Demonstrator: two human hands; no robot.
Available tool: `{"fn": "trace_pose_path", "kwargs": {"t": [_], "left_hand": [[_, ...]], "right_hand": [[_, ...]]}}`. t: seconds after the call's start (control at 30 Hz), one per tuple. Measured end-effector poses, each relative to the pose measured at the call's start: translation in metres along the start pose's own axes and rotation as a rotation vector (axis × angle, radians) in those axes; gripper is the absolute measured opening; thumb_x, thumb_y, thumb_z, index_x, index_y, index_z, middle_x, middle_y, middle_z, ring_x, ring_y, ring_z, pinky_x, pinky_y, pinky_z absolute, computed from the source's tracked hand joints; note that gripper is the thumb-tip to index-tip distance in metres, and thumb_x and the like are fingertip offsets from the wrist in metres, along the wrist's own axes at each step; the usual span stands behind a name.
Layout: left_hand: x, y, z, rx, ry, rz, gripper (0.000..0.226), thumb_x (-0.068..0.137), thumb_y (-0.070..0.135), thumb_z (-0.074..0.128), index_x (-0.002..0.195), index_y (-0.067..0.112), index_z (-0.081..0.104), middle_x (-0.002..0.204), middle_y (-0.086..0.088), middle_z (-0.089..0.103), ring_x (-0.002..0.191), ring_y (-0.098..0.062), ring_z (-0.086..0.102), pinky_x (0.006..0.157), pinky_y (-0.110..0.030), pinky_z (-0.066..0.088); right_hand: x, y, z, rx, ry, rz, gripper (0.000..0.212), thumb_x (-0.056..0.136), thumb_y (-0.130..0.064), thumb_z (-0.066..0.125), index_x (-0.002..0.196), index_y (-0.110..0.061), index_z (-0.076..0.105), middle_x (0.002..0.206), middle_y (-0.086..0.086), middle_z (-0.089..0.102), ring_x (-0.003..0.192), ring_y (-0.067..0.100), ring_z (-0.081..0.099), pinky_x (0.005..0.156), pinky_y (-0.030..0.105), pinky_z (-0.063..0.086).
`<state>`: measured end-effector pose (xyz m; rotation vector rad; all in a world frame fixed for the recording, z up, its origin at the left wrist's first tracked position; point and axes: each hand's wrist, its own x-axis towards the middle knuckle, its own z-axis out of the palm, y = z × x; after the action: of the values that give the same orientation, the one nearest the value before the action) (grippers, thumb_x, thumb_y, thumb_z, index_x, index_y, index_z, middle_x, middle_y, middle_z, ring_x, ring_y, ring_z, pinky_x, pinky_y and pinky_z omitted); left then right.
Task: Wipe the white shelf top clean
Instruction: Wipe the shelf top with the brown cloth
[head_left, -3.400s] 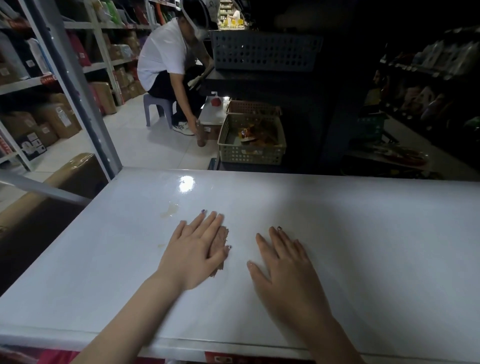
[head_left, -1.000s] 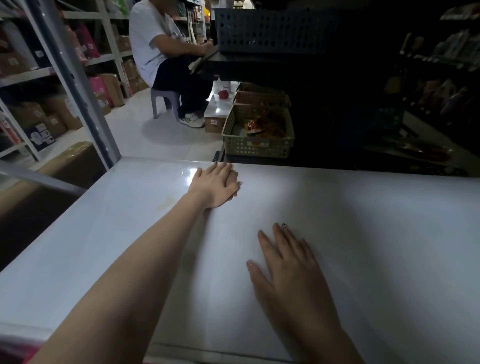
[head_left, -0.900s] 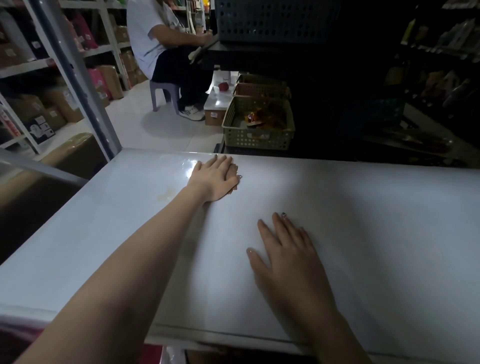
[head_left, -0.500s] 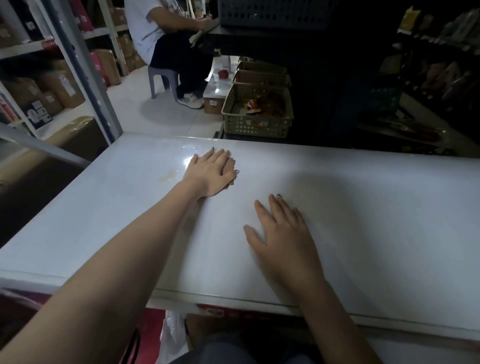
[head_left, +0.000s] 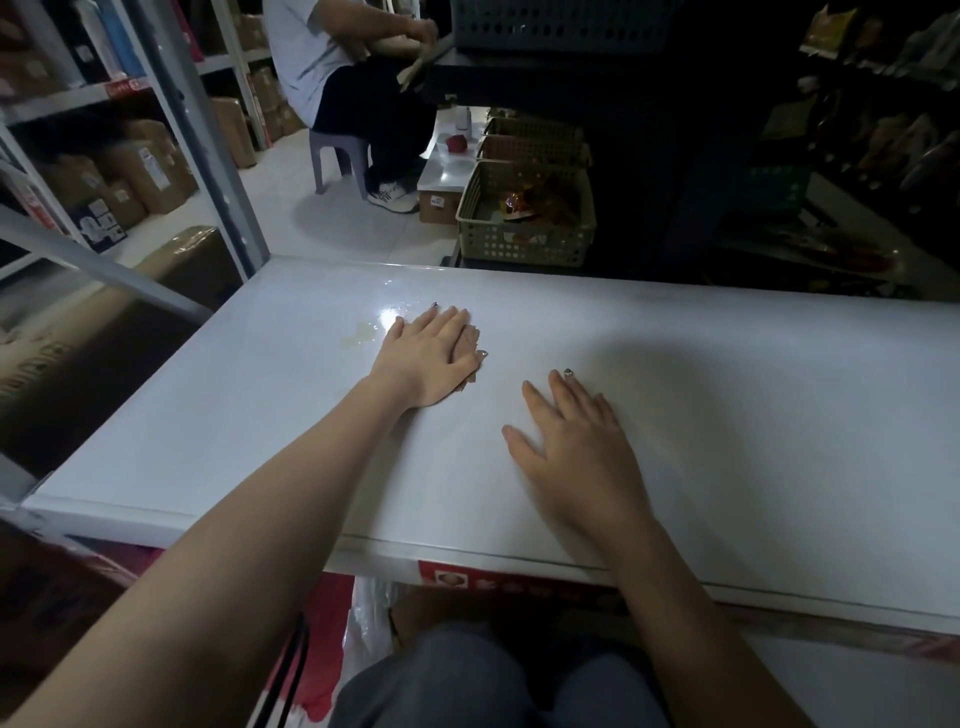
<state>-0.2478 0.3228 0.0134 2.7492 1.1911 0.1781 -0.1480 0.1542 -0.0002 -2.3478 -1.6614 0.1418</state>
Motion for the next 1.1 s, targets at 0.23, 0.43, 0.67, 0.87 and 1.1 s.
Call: {"fn": "trace_pose_path", "kwargs": {"t": [0.23, 0.43, 0.67, 0.87, 1.1], "left_hand": [[-0.024, 0.0, -0.001, -0.003, -0.005, -0.002, 0.057, 0.096, 0.046, 0.03, 0.146, 0.022, 0.017, 0.155, 0.006, 0.017, 0.143, -0.014, 0.005, 0.111, -0.037, 0.006], [-0.046, 0.0, 0.005, 0.001, 0.004, 0.0, 0.064, 0.091, 0.057, 0.022, 0.146, 0.023, 0.018, 0.154, 0.007, 0.018, 0.143, -0.013, 0.004, 0.11, -0.037, 0.007], [-0.079, -0.001, 0.014, 0.015, 0.029, -0.024, 0.095, 0.064, 0.068, -0.004, 0.148, 0.025, 0.011, 0.156, 0.009, 0.011, 0.143, -0.011, 0.001, 0.11, -0.036, 0.005], [-0.1, 0.0, 0.011, 0.011, 0.038, 0.037, 0.092, 0.068, 0.067, -0.002, 0.148, 0.025, 0.014, 0.156, 0.008, 0.013, 0.143, -0.011, 0.003, 0.111, -0.035, 0.004], [-0.111, -0.008, 0.01, -0.013, 0.015, 0.122, 0.085, 0.074, 0.067, 0.003, 0.148, 0.026, 0.014, 0.155, 0.009, 0.013, 0.143, -0.008, 0.002, 0.112, -0.032, 0.003]], "right_hand": [[-0.003, -0.002, -0.003, 0.004, -0.013, 0.0, 0.058, 0.097, -0.049, 0.025, 0.149, -0.026, 0.013, 0.158, 0.001, 0.003, 0.144, 0.014, -0.002, 0.114, 0.031, -0.005], [-0.003, -0.002, -0.002, -0.015, -0.012, -0.003, 0.059, 0.097, -0.049, 0.024, 0.15, -0.026, 0.012, 0.158, 0.001, 0.003, 0.144, 0.015, -0.002, 0.114, 0.031, -0.004], [-0.002, -0.002, -0.001, -0.027, -0.012, -0.002, 0.059, 0.097, -0.05, 0.024, 0.15, -0.026, 0.012, 0.158, 0.002, 0.003, 0.144, 0.015, -0.002, 0.114, 0.033, -0.003], [-0.004, -0.003, -0.001, -0.032, -0.005, 0.002, 0.059, 0.097, -0.049, 0.024, 0.149, -0.025, 0.013, 0.158, 0.003, 0.005, 0.144, 0.016, -0.001, 0.114, 0.033, -0.003], [-0.003, -0.003, 0.0, -0.021, -0.001, 0.006, 0.059, 0.097, -0.05, 0.024, 0.149, -0.025, 0.013, 0.158, 0.002, 0.005, 0.144, 0.016, -0.001, 0.114, 0.033, -0.003]]}}
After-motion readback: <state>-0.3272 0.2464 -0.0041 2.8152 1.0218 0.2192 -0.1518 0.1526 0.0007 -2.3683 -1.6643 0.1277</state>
